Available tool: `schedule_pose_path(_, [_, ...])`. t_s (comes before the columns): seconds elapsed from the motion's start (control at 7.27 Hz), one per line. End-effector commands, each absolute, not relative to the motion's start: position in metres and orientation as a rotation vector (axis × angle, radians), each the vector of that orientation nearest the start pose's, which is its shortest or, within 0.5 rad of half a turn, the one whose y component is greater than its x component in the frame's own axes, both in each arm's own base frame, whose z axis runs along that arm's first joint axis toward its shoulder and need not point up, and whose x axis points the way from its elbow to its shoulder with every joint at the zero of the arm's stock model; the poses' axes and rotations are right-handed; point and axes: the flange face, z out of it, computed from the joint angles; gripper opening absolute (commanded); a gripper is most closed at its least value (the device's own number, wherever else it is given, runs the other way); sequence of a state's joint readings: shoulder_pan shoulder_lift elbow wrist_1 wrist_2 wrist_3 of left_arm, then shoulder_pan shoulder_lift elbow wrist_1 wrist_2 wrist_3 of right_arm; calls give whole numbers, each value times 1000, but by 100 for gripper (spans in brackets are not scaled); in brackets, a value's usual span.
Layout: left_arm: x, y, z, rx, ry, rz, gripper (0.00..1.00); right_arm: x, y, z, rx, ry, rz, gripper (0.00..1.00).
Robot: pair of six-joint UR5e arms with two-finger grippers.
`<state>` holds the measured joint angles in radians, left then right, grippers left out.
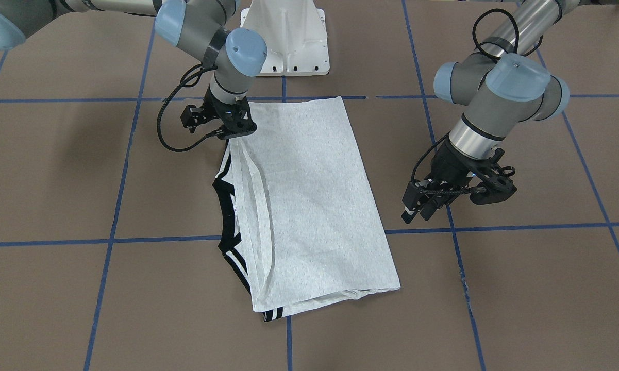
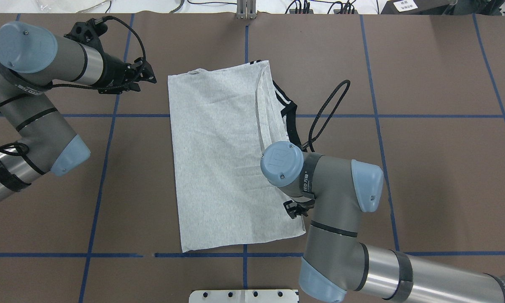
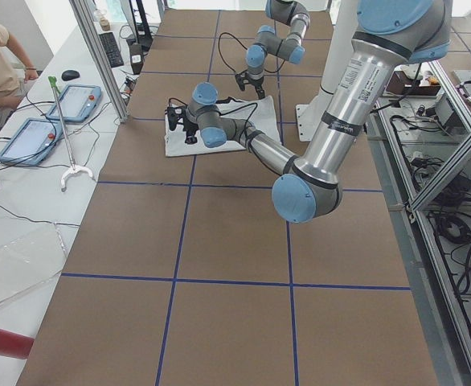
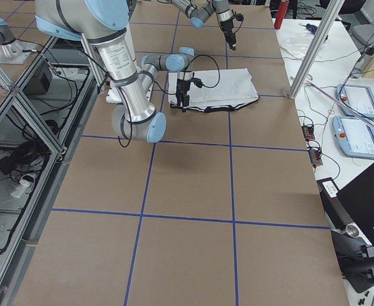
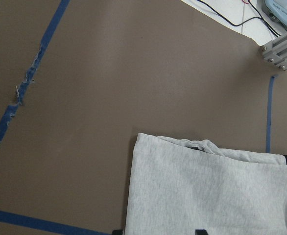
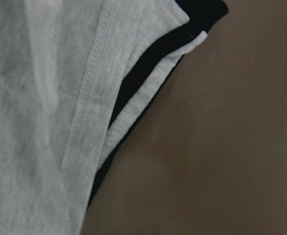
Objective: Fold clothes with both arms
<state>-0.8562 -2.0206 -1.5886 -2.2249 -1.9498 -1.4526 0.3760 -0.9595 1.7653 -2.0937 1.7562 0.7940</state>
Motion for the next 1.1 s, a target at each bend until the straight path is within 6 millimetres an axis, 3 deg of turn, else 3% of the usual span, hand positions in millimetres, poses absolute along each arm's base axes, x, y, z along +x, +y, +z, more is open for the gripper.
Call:
schedule_pose_path(0.0, [359, -561, 317, 223, 1147, -442, 58, -531, -336, 301, 19, -337, -424, 100])
schedule_pose_path(0.41, [358, -561, 316, 226, 1148, -442, 58, -537, -354, 242, 123, -488, -396, 100])
schedule_pose_path(0.55, [356, -560, 314, 230, 1153, -441, 58, -551, -362, 242, 161, -541, -391, 100])
schedule_pose_path(0.83, [345, -546, 323, 227, 1151, -439, 58, -592, -402, 216, 164, -548, -335, 100])
schedule_pose_path(0.96, [344, -545, 323, 224, 1147, -440, 58, -600, -419, 220, 175, -556, -320, 100])
